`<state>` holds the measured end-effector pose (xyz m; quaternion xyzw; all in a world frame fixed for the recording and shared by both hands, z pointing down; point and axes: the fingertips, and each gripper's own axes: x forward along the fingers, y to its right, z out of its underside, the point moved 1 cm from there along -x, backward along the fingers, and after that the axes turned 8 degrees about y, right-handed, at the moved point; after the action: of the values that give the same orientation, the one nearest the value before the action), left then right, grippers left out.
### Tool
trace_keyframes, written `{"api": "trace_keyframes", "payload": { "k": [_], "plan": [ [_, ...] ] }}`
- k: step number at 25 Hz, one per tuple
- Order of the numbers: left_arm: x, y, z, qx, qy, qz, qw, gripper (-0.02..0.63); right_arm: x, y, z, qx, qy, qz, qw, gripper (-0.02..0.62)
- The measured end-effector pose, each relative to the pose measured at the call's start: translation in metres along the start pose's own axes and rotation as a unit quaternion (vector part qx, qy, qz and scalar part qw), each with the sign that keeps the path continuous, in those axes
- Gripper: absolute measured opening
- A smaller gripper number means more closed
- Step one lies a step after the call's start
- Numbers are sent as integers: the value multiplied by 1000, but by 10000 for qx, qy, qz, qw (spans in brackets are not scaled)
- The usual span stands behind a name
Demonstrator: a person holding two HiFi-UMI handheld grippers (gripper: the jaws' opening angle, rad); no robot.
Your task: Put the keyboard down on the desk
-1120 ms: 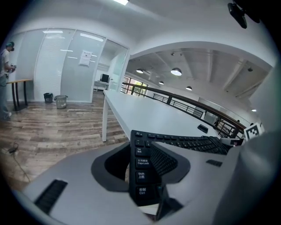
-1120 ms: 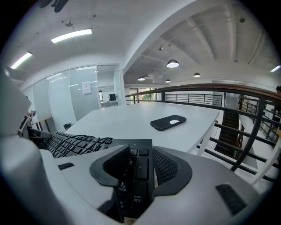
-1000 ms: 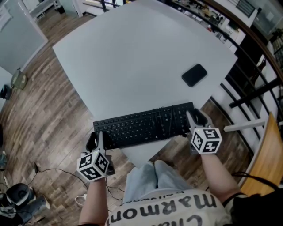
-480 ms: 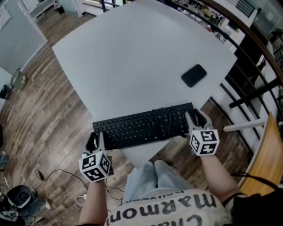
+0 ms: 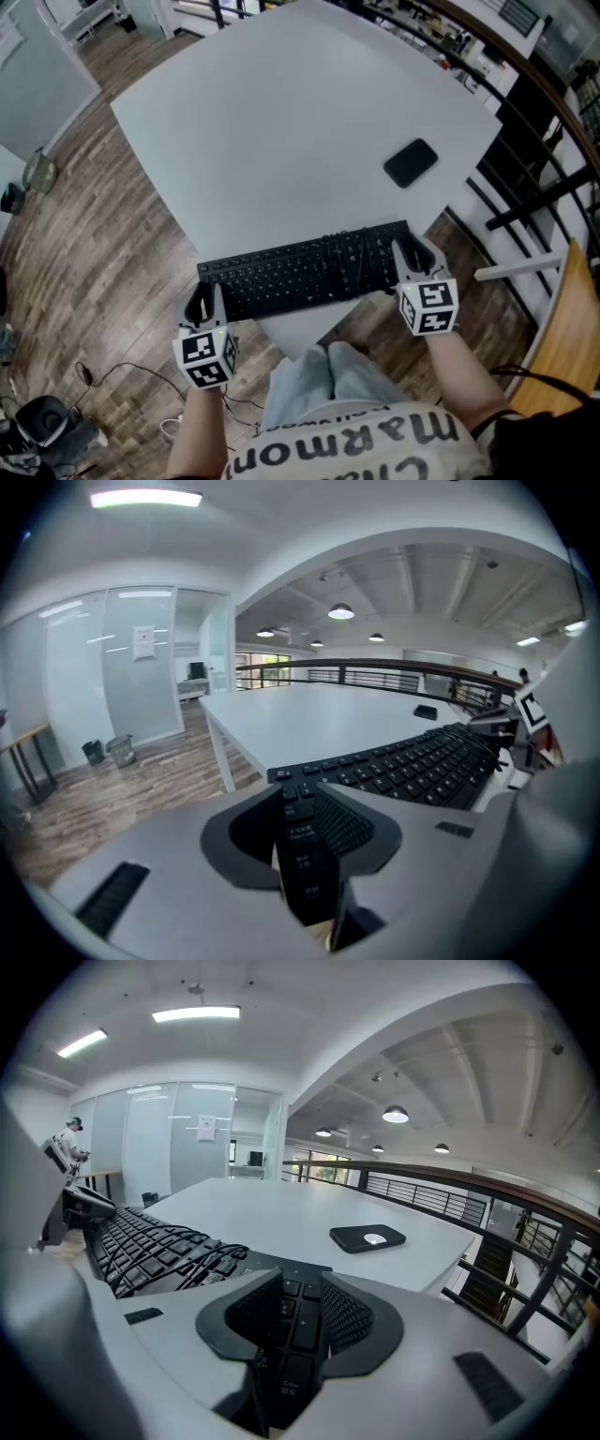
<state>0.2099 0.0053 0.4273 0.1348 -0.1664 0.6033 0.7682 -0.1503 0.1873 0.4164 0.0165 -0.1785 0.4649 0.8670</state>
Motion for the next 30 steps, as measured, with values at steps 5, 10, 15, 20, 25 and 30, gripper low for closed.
{"api": "trace_keyframes", "payload": {
  "k": [5,10,15,20,25,30],
  "plan": [
    [1,2,0,4,33,6,10000,100,1,0,0,-126,7,1,9999,138],
    [2,1,1,290,31,-14,9996,100,2,-9,-3,-469,8,-157,9988,93],
    [2,11,0,927,-14,118,9956,76,1,-12,-4,-709,18,-157,9974,77],
    [4,27,0,1784,44,214,9837,2,1,-12,-4,-727,-28,-177,9972,74],
    [6,29,1,1813,3,306,9830,2,1,-12,-3,-738,-27,-161,9971,74],
    [-6,46,-32,1421,330,565,9877,2,2,-13,-4,-726,-63,-166,9972,74]
  ]
}}
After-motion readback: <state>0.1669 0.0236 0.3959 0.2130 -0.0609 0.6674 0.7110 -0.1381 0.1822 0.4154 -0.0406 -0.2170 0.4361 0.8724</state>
